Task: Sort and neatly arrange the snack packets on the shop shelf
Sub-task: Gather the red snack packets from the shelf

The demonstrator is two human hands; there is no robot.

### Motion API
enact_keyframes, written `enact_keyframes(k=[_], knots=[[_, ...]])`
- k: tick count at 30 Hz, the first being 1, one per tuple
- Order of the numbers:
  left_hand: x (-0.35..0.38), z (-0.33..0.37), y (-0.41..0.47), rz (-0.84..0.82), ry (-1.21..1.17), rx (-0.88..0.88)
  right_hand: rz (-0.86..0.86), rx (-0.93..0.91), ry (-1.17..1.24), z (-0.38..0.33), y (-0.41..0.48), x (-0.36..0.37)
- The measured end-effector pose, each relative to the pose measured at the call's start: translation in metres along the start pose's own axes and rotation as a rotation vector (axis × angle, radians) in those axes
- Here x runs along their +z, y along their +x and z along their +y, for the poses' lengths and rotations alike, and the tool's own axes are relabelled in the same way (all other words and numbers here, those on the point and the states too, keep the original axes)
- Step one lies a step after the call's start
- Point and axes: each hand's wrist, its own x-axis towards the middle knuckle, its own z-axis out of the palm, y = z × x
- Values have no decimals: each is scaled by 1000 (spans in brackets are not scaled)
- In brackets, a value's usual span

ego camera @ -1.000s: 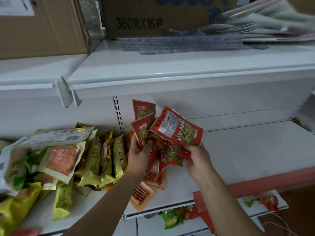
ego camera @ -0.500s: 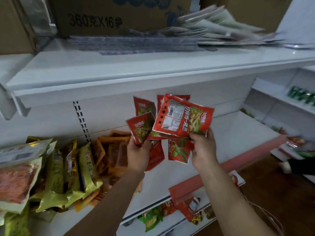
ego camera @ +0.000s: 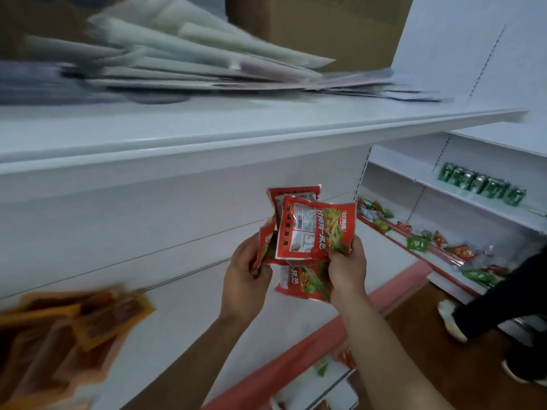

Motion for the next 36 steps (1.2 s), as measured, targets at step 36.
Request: enact_keyframes(k=[36], knots=[[262,-66,130,-589,1028,-131,-387,-381,-1219,48,291,-125]])
